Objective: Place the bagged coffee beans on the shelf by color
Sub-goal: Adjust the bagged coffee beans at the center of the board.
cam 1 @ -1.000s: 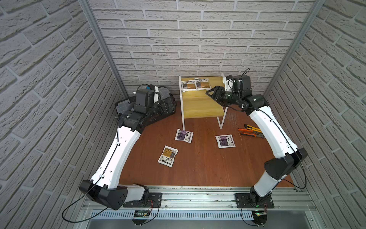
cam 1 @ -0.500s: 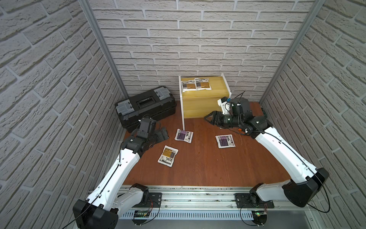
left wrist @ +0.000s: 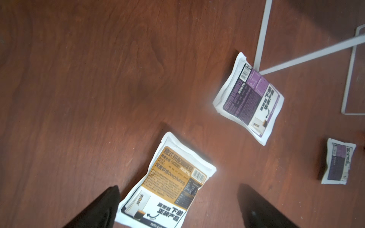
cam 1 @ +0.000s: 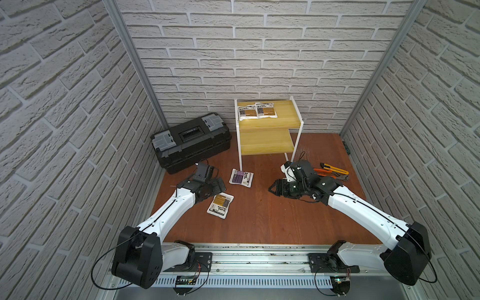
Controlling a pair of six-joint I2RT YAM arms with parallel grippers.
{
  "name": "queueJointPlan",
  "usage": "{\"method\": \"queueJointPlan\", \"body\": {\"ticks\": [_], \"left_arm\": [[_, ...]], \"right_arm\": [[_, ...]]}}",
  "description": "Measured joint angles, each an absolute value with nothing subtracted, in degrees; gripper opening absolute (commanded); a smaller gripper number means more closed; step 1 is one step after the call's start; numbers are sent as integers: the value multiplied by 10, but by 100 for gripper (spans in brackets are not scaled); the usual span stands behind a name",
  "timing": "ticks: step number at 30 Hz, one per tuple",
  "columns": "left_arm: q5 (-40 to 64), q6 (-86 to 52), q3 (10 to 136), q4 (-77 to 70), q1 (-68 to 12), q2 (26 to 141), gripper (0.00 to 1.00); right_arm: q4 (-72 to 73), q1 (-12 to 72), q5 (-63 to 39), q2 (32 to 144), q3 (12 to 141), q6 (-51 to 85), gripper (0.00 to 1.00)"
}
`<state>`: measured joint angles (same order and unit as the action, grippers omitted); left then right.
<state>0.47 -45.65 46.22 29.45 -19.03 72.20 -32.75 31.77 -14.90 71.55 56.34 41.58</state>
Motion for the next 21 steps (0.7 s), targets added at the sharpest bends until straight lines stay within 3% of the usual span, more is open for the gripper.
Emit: {"method": "queueJointPlan", "body": {"ticks": [15, 21], "left_arm": [[59, -409, 465, 218, -191, 877, 98], [98, -390, 517, 212, -231, 932, 99]], "right_arm": [[-325, 318, -118, 678, 550, 418, 68], [-333, 318, -103, 669, 549, 420, 68]]}}
